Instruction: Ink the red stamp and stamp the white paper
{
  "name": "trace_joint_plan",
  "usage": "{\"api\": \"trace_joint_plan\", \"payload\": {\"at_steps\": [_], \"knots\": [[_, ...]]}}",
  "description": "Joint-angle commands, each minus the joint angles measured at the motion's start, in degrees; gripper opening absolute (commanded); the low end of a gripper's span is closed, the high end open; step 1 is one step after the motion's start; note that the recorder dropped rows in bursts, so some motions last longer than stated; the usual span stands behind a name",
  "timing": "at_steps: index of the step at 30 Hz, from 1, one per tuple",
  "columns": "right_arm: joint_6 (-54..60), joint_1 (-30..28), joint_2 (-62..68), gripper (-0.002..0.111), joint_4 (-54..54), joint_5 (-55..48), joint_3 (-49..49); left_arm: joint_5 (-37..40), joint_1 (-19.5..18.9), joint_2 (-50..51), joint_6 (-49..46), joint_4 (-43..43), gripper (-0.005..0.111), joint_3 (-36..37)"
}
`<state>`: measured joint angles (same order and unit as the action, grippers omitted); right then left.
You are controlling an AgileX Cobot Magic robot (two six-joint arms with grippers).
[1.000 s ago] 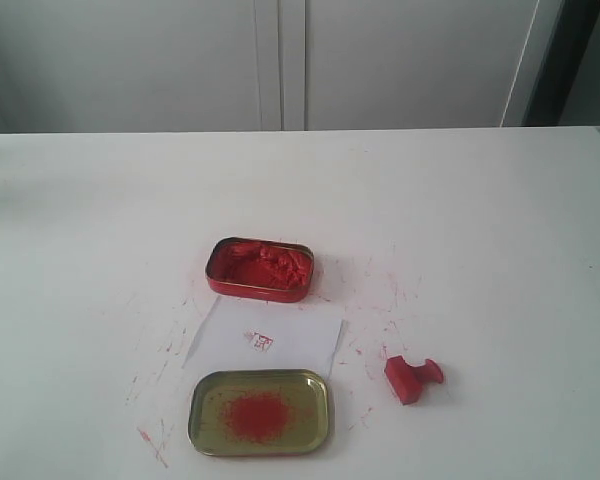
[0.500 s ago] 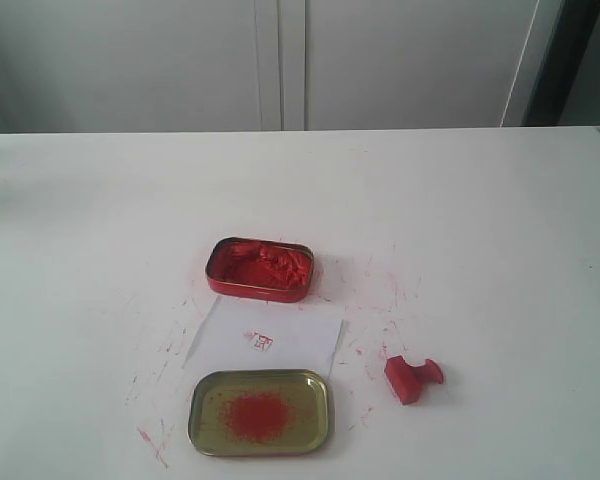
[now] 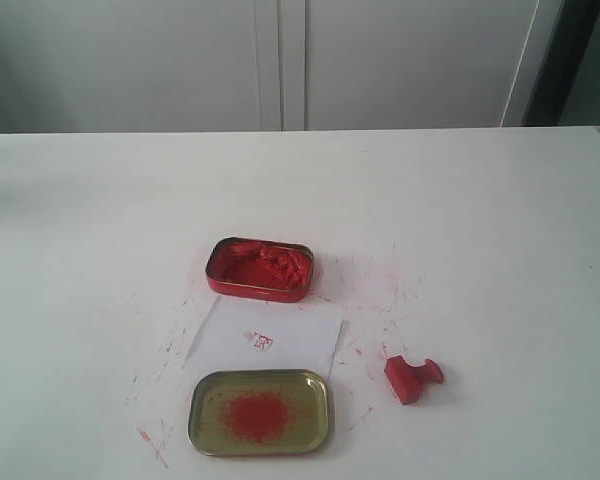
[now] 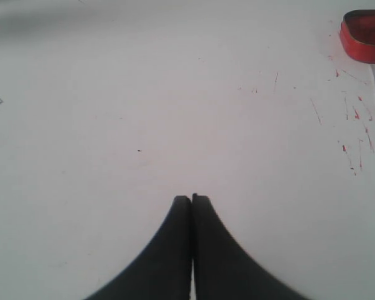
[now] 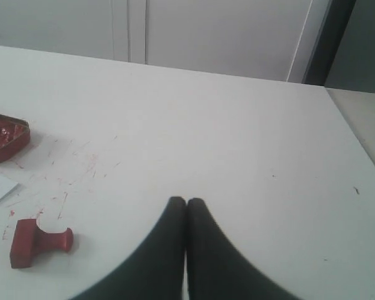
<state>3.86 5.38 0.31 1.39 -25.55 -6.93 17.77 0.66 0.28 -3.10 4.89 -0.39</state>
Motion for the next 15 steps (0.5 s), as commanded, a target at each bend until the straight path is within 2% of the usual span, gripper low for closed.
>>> {"api": "trace_joint_plan", "payload": {"at_steps": [1,15], "knots": [[-0.1,0.2,-0.3,0.0,-0.1,1.5,1.5,-0.2,-0.2,-0.3,0.3,0.6,0.0,0.4],[-0.1,0.2,-0.3,0.0,-1.0,3.5,5.4,-0.2,-0.2,-0.3,0.3,0.6,0.0,0.4]]}}
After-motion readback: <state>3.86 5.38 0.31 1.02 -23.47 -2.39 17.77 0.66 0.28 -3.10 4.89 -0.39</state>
